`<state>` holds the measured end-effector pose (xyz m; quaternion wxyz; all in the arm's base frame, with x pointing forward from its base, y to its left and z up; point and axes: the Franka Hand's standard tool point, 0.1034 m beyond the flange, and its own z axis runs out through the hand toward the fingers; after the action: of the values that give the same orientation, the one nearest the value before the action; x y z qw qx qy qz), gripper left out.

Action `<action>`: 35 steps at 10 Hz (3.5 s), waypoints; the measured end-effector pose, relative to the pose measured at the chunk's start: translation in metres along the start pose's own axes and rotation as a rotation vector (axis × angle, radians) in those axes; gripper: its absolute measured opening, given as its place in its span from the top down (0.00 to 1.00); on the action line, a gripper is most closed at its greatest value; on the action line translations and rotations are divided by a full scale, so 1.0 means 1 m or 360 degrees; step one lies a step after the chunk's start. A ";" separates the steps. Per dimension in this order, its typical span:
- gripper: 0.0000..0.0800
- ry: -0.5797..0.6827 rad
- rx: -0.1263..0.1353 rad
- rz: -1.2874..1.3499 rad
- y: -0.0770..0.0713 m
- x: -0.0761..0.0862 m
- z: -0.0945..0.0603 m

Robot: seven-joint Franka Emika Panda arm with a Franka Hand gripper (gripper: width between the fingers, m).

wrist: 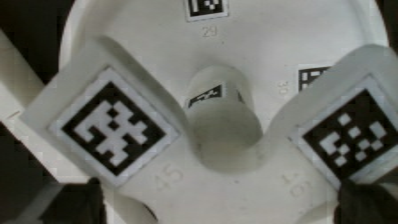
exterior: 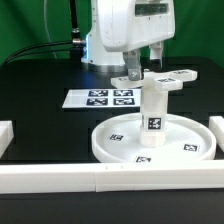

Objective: Assemble round table

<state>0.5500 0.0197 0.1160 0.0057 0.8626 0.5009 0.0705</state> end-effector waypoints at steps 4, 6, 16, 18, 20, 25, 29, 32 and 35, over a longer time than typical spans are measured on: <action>0.19 0.0003 0.0001 0.0041 -0.004 0.007 0.000; 0.19 0.0002 0.0001 0.0038 0.000 0.010 -0.003; 0.19 0.0006 0.0008 0.0130 -0.002 0.015 0.003; 0.19 0.0005 0.0014 0.0134 -0.001 0.016 0.007; 0.19 0.0010 0.0015 0.0146 0.001 0.021 0.008; 0.24 0.0004 0.0022 0.0137 0.001 0.015 0.012; 0.45 0.0002 0.0021 0.0130 0.003 0.012 0.012; 0.45 0.0003 0.0022 0.0194 0.003 0.012 0.012; 0.45 0.0025 0.0007 0.0698 0.000 0.011 0.013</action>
Offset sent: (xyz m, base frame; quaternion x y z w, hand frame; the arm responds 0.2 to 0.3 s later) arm 0.0043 0.0087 0.0061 -0.0123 -0.0090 0.0128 0.9998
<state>0.5569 0.0302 0.1049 -0.0157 0.9503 0.3015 0.0756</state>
